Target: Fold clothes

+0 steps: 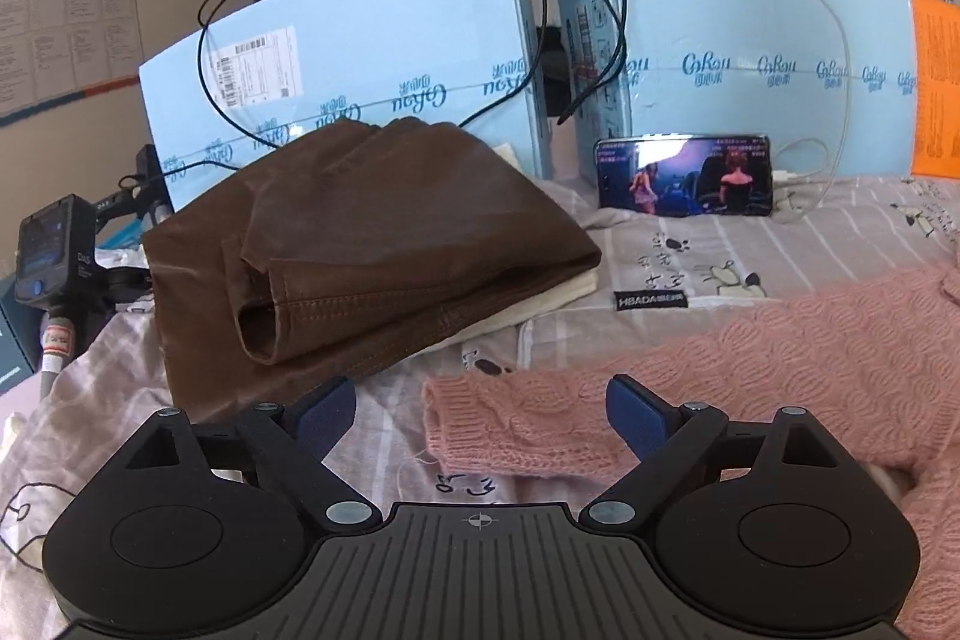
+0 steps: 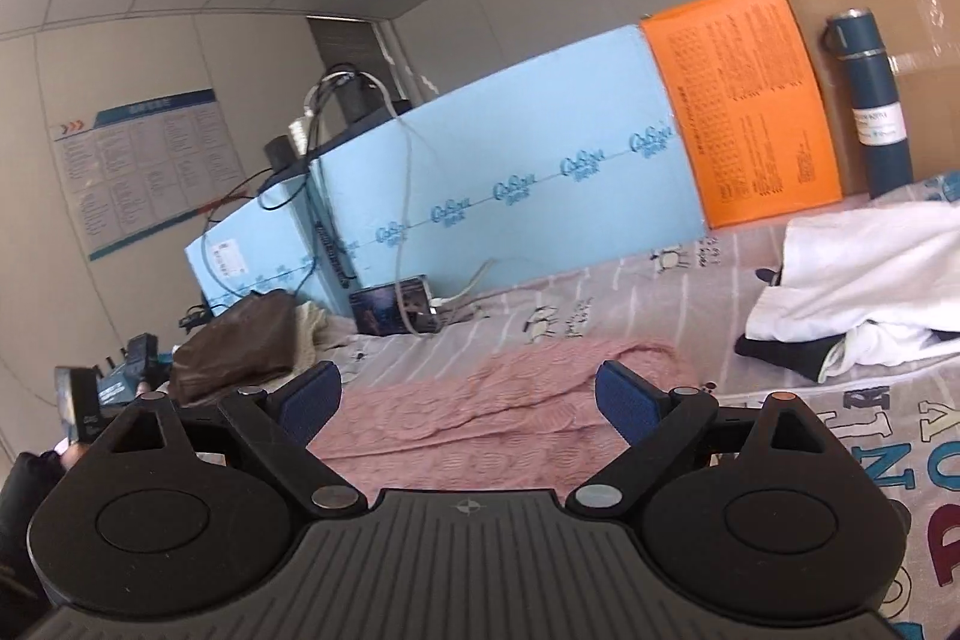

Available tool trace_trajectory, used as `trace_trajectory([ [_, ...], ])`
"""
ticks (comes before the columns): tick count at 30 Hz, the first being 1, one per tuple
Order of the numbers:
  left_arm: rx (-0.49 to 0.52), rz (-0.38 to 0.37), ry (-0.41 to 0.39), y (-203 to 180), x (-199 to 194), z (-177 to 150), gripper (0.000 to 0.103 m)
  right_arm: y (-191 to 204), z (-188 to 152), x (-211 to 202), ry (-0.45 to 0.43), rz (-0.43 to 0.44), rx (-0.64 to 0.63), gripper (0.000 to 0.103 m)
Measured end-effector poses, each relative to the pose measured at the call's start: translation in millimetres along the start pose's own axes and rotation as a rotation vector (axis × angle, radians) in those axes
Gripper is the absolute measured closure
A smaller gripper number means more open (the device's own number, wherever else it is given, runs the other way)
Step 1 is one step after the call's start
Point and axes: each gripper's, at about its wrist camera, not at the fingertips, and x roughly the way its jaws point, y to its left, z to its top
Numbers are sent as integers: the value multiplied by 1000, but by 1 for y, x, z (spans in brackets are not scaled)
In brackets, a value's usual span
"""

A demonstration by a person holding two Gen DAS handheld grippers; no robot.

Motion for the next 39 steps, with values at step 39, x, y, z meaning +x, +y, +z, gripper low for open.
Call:
trace_trajectory([
  [39, 190, -688, -178, -191, -65, 25, 9, -39, 6, 78, 19, -128, 72, 11],
])
